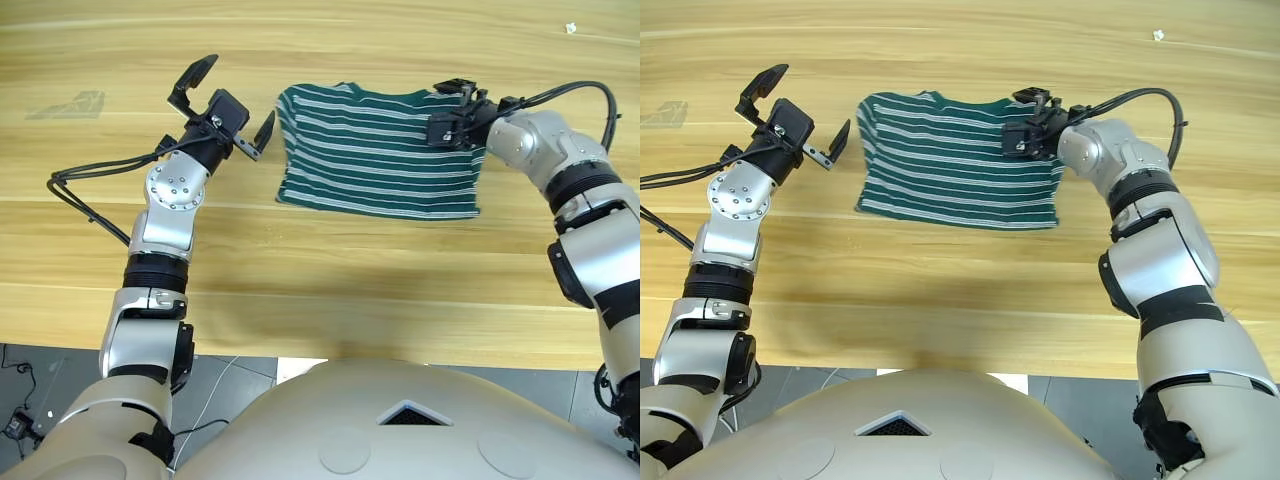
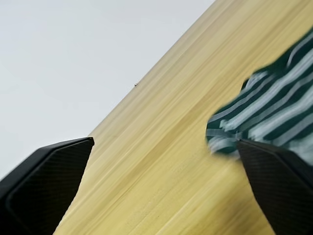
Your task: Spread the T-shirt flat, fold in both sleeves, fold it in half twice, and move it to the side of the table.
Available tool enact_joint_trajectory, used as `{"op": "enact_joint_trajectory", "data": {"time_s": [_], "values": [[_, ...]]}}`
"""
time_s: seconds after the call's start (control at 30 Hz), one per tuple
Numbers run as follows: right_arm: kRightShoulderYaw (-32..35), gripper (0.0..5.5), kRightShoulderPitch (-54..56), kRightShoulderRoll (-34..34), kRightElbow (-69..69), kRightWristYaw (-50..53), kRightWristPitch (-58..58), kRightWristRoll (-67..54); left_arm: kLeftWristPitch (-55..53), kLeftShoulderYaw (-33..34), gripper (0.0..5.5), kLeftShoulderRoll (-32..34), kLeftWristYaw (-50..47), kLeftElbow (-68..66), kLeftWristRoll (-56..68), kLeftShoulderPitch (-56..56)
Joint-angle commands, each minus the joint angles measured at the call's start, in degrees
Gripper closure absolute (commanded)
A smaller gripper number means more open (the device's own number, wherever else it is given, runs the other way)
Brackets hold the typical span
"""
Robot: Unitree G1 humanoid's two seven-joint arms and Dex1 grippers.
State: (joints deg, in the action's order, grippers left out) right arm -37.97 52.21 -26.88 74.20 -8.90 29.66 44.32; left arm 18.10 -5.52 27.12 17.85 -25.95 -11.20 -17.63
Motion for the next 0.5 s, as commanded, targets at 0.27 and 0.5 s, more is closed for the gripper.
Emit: {"op": "enact_joint_trajectory", "data": {"time_s": [0.27, 0.5], "values": [[2.3, 2.00, -24.8, -26.4, -41.7, -45.6, 8.9, -25.5, -6.3, 2.3, 0.12, 0.5, 2.4, 14.9, 4.4, 11.0], [2.3, 2.00, -38.0, -31.3, -70.8, -53.4, -0.8, -36.1, -8.6, -0.3, 0.12, -1.7, 2.8, 19.9, 2.8, 14.6]]}}
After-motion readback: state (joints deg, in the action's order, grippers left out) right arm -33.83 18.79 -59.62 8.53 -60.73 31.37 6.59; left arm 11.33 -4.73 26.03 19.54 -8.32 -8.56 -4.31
